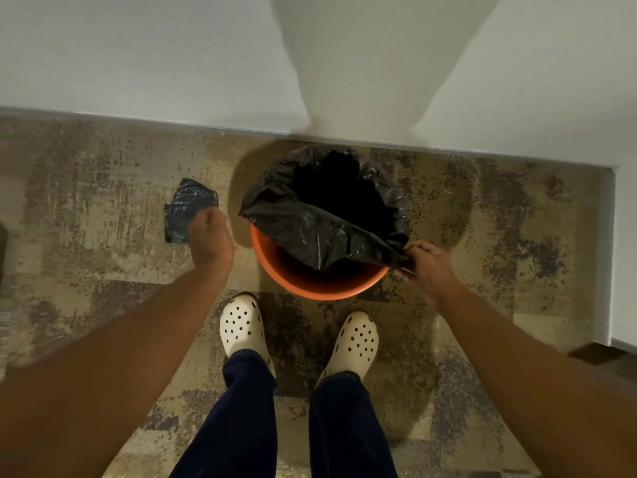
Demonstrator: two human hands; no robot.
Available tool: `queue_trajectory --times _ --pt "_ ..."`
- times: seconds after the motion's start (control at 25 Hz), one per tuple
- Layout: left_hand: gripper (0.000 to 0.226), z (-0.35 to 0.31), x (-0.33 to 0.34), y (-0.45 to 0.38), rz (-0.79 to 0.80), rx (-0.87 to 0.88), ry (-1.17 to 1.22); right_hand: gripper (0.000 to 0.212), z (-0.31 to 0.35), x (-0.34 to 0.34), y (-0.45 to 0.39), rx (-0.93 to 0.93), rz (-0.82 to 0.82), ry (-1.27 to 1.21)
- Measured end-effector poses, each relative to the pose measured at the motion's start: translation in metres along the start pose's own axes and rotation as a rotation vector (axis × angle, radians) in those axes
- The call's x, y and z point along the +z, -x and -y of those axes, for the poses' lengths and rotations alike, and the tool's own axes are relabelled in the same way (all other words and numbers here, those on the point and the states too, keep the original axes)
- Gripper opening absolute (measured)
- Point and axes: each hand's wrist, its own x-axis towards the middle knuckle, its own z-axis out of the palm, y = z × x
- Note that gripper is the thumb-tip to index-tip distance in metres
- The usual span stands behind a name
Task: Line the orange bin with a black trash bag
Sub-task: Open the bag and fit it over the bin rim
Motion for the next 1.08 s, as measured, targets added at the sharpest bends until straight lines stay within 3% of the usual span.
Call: queue_trajectory --times 0.08,0.12,0.24,0.44,0.6,0.72,0.88,1.08 --pt "0.052 -0.02 0.011 -0.003 0.075 0.109 -0.143 0.022 0.002 0.002 0.002 -0.013 0.03 -0.04" --pt "0.058 -0.03 0.018 -0.008 0.145 0.029 -0.188 0.02 0.002 0.004 0.002 -0.029 0.038 -0.043" --pt "0.033 -0.041 0.029 -0.015 0.289 -0.385 0.023 0.022 0.001 0.007 0.008 -0.076 -0.004 -0.019" --pt "0.035 -0.022 -0.001 -0.018 0.416 -0.589 0.26 0.024 -0.009 0.008 0.019 -0.086 -0.117 0.03" --pt "0.017 0.017 -0.024 -0.009 0.366 -0.698 0.263 0.026 -0.021 0.0 0.022 -0.06 -0.153 0.055" --pt "0.011 0.039 -0.022 0.006 0.373 -0.729 0.206 0.022 -0.026 -0.004 0.022 0.107 -0.058 -0.012" --pt "0.017 0.05 -0.009 0.026 0.37 -0.872 0.487 0.017 -0.024 -0.003 0.028 0.348 0.004 -0.443" --pt "0.026 0.062 0.002 0.051 0.303 -0.845 0.791 0.026 -0.029 0.011 0.037 0.359 0.004 -0.543"
